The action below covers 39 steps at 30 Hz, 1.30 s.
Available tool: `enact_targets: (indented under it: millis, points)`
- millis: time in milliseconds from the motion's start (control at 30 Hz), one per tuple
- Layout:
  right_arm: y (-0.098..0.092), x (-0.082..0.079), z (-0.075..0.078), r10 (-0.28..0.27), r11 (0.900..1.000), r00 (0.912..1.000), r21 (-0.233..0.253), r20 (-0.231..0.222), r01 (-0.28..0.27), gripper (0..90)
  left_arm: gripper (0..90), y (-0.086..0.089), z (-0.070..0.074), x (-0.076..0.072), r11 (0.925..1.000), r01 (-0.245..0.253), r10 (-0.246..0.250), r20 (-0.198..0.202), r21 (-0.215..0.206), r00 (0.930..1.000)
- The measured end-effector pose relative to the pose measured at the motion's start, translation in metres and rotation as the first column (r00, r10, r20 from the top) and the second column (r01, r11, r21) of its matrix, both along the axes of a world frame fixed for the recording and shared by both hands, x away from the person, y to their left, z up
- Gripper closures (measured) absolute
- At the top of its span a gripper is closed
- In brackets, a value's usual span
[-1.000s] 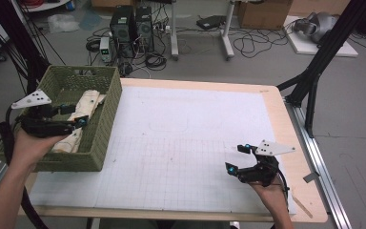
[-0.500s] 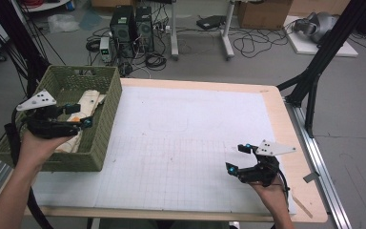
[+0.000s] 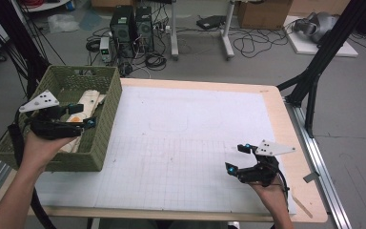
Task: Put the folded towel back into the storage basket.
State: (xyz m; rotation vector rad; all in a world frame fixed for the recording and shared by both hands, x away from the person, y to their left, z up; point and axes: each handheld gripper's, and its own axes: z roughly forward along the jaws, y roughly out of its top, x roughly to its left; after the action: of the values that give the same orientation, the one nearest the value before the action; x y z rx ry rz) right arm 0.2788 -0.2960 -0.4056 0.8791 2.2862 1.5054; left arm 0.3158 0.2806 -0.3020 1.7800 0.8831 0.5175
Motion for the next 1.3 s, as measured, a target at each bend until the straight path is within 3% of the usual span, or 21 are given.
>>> enact_targets:
  millis: [667,1300]
  points:
    - [0.0,-0.001,0.001,-0.004,1.0,1.0,-0.001,0.003,0.004,12.5,26.2,-0.015,0.001,-0.004,0.9997,0.023,-0.023,0.017,-0.005,0.9996]
    - [-0.001,-0.002,0.002,-0.008,1.0,0.9999,0.004,0.011,0.008,12.5,25.2,-0.048,-0.001,-0.01,0.9977,0.068,-0.067,0.047,-0.005,0.9966]
